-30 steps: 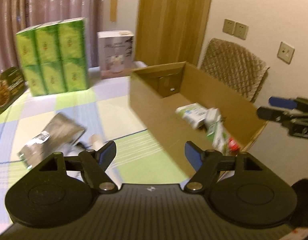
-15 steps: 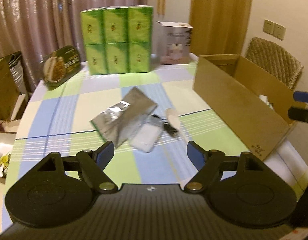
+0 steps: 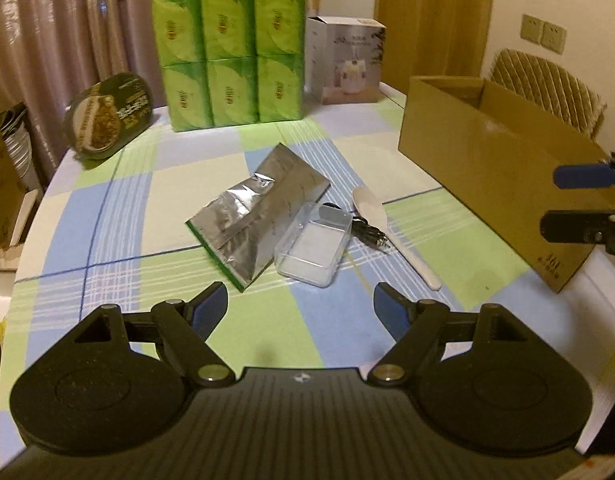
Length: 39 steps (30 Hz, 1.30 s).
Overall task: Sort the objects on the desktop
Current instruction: 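Move both tools back over the table items, then lower the left gripper to the clear plastic container while the right approaches the black cable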
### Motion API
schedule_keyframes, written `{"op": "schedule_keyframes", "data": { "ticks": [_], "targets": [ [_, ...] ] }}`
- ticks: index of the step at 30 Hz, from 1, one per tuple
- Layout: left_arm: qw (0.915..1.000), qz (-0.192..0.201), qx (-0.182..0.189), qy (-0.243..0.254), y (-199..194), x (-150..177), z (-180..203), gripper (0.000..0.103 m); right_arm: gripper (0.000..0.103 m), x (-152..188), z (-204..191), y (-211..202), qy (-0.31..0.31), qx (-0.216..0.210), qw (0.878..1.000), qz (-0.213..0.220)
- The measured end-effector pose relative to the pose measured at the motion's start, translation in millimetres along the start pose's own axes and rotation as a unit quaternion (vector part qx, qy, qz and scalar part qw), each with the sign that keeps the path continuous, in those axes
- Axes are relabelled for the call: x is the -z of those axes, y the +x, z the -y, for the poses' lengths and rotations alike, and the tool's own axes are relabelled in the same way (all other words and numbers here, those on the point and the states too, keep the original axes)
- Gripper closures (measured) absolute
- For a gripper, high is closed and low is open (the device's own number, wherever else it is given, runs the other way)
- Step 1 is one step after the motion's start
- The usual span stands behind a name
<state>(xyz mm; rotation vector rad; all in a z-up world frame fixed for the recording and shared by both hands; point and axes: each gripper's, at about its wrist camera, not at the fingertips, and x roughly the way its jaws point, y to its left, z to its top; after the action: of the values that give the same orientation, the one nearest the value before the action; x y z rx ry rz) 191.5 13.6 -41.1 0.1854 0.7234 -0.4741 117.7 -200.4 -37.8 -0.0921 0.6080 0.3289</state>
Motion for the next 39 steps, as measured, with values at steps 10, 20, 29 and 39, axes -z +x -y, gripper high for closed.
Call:
{"op": "schedule_keyframes", "data": {
  "ticks": [10,20,29,39],
  "targets": [
    [0.9983,-0.021,0.016,0.053,49,-5,-2,0.028,0.031,1,11,51,0.009,0.007,1.0,-0.025],
    [0.9968,-0.011,0.034,0.072,89,-13,-4,0.033,0.044,6,21,95,0.022,0.004,0.998,-0.051],
    [0.9955,-0.016,0.036,0.086,115,-14,1,0.043,0.051,10,29,126,0.017,0.007,0.997,-0.07],
    [0.9972,-0.057,0.013,0.047,116,-12,-1,0.05,0.06,9,20,156,-0.005,-0.005,0.997,-0.082]
  ]
}}
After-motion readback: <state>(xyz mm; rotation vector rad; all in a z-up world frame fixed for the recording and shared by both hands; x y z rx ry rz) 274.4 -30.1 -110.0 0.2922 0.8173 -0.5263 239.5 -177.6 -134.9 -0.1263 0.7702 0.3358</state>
